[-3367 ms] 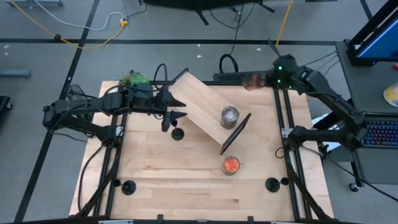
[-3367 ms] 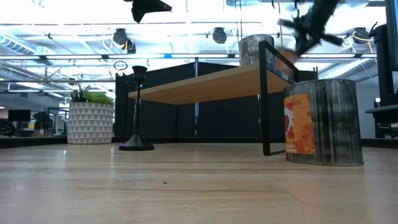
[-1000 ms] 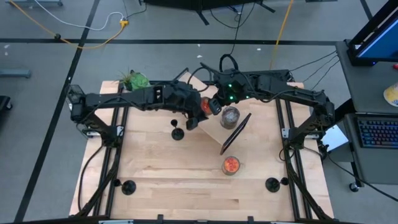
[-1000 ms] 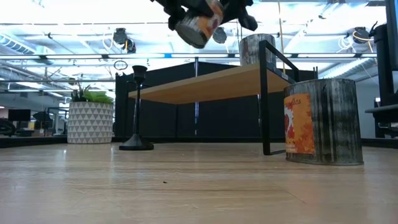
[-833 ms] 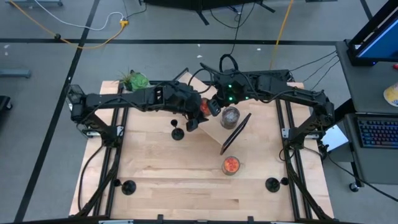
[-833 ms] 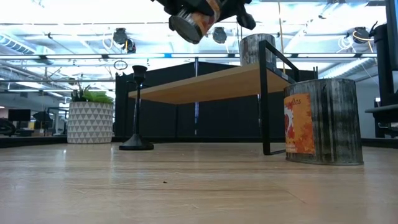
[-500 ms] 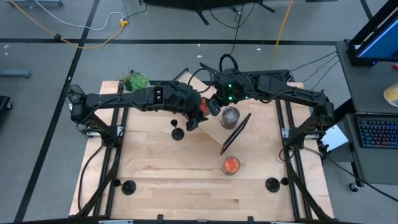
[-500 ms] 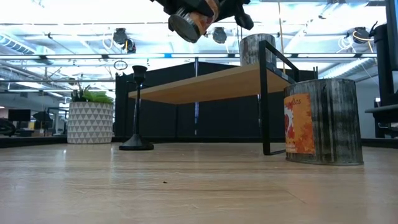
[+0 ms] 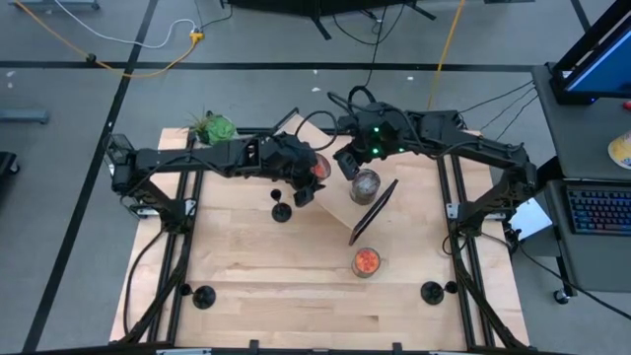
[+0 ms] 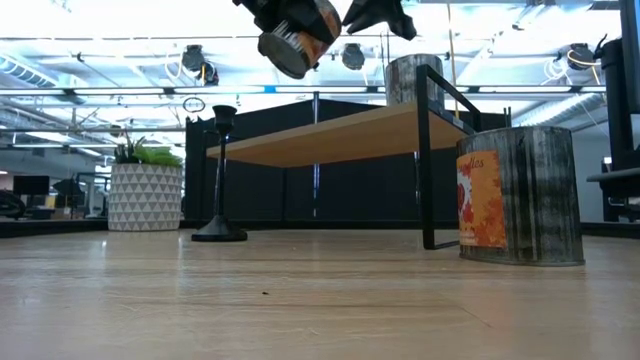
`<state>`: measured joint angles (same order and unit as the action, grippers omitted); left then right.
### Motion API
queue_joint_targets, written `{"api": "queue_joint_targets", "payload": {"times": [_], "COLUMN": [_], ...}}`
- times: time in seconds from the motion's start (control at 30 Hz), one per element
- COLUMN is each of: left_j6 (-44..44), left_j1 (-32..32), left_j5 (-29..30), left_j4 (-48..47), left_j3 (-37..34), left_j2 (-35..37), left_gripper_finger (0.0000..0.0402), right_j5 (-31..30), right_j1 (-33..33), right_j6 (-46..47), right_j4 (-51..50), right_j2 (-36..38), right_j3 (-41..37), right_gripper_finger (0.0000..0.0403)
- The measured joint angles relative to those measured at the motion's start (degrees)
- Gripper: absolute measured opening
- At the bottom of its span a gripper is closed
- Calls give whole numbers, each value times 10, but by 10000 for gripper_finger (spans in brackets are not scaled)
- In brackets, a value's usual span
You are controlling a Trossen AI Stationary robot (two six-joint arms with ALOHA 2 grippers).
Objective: Pick & Place candle stick holders
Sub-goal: Put the top orange scented candle on the shelf
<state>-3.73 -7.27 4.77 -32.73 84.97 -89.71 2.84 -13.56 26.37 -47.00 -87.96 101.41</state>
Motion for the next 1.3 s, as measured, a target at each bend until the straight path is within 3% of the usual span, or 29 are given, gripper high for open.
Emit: {"api": "queue_joint_targets", "payload": {"times": [0.2,0.47,0.57,0.9,1.1,1.3], "left_j6": [-17,-32,-38,-82,-140,-170], "left_j1": [23,60,70,90,100,102], "left_j5": [0,-1,17,85,123,124], "left_j4": [19,75,111,164,297,368], "left_j3": [0,-1,-1,-19,-101,-119], "left_j2": [-21,-52,-64,-87,-86,-96], "left_gripper_finger": [348,348,347,347,347,347], "right_j5": [-17,-229,-278,-282,-250,-252], "right_j1": [-13,-26,-26,-26,-24,-26], "right_j6": [-22,-55,-82,-76,-76,-91], "right_j4": [-50,-162,-173,-100,-28,17], "right_j2": [26,90,127,287,350,386], "right_j3": [0,0,-13,-182,-278,-340], "right_gripper_finger": [63,63,63,60,59,59]}}
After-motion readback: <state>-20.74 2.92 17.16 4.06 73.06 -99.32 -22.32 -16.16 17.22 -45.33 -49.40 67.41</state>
